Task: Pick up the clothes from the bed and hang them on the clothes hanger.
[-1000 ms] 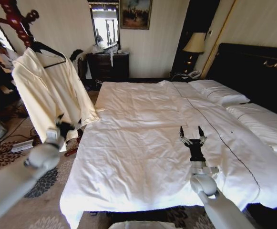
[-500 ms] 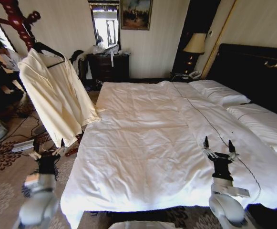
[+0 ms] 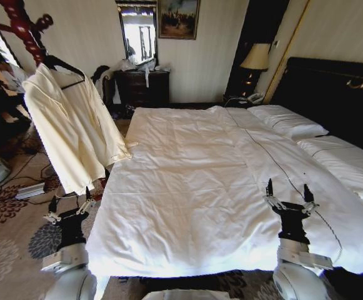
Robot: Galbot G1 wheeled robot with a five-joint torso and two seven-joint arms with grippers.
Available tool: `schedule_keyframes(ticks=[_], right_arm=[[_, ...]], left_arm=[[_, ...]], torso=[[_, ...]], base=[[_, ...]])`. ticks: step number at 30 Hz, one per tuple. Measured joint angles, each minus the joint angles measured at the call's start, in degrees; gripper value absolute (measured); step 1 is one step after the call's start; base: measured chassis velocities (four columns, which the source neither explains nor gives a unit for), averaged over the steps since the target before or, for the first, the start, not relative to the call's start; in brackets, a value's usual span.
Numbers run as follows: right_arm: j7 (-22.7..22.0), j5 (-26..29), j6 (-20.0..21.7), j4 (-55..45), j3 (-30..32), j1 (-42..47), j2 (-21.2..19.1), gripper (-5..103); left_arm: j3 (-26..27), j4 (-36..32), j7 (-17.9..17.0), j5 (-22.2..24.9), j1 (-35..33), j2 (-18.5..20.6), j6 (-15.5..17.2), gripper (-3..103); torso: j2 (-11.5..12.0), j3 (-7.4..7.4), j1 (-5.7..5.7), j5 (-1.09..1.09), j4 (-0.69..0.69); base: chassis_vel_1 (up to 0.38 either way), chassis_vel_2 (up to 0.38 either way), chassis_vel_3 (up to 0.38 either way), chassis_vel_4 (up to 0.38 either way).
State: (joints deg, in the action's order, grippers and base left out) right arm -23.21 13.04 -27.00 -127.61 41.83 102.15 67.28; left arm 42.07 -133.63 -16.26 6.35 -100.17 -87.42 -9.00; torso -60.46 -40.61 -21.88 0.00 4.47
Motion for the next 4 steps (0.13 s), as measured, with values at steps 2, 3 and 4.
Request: schedule_keyframes(ticks=[2,3,4], right_arm=[[0.04,0.00,-0.05,0.02,-0.01,-0.03,0.00,100],[0.07,0.02,-0.09,0.07,-0.03,-0.06,-0.02,100],[0.07,0.02,-0.09,0.07,-0.03,-0.06,-0.02,100]], left_arm=[[-0.03,0.02,0.00,0.07,0.06,0.10,0.00,100],[-0.05,0.06,0.00,0.13,0.10,0.20,0.02,100],[-0.05,0.06,0.00,0.13,0.10,0.20,0.02,100]], torso=[[0.00,0.00,0.00,0.00,0.00],[0.00,0.00,0.00,-0.01,0.00],[0.00,0.00,0.00,-0.01,0.00]], base=[[0.000,0.000,0.000,0.000],[0.000,0.000,0.000,0.000],[0.000,0.000,0.000,0.000]])
